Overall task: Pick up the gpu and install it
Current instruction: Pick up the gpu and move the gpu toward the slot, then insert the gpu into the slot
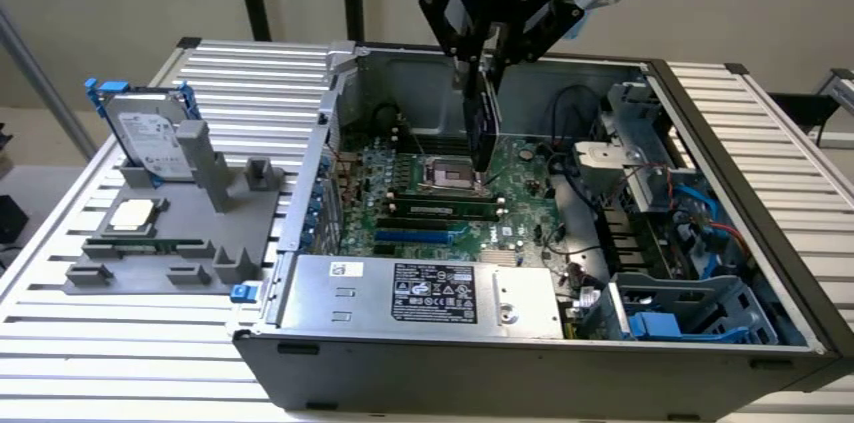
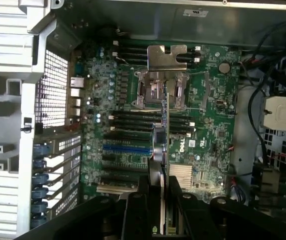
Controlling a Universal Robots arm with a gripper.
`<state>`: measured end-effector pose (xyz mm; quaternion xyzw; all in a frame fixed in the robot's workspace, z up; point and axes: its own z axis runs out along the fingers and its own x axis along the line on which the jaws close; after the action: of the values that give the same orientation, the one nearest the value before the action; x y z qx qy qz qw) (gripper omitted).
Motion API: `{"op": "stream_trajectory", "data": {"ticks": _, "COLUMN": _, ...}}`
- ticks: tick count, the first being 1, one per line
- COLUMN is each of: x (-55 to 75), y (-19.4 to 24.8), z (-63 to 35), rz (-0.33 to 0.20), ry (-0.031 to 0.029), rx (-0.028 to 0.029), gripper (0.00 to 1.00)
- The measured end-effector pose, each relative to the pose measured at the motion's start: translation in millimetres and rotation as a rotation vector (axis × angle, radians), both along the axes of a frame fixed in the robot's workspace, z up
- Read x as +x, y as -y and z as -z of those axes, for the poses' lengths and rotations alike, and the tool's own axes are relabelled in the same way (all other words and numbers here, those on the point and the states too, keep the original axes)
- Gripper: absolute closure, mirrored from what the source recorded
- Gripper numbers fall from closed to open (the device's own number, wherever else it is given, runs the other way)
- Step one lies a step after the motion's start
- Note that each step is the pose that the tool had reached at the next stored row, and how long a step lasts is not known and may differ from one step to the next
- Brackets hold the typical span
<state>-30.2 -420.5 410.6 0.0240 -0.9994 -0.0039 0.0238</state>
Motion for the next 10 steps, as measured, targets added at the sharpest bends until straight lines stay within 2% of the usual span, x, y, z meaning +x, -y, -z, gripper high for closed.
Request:
{"op": "stream_trajectory", "data": {"ticks": 1, "x": 0.2, "y": 0.0, "z": 0.0, "rz": 0.000, "ry": -0.0015, "rx": -0.0002, "gripper": 0.73}}
{"op": "stream_trajectory", "data": {"ticks": 10, "x": 0.2, "y": 0.0, "z": 0.0, "rz": 0.000, "ry": -0.0014, "rx": -0.0001, "gripper": 0.73}}
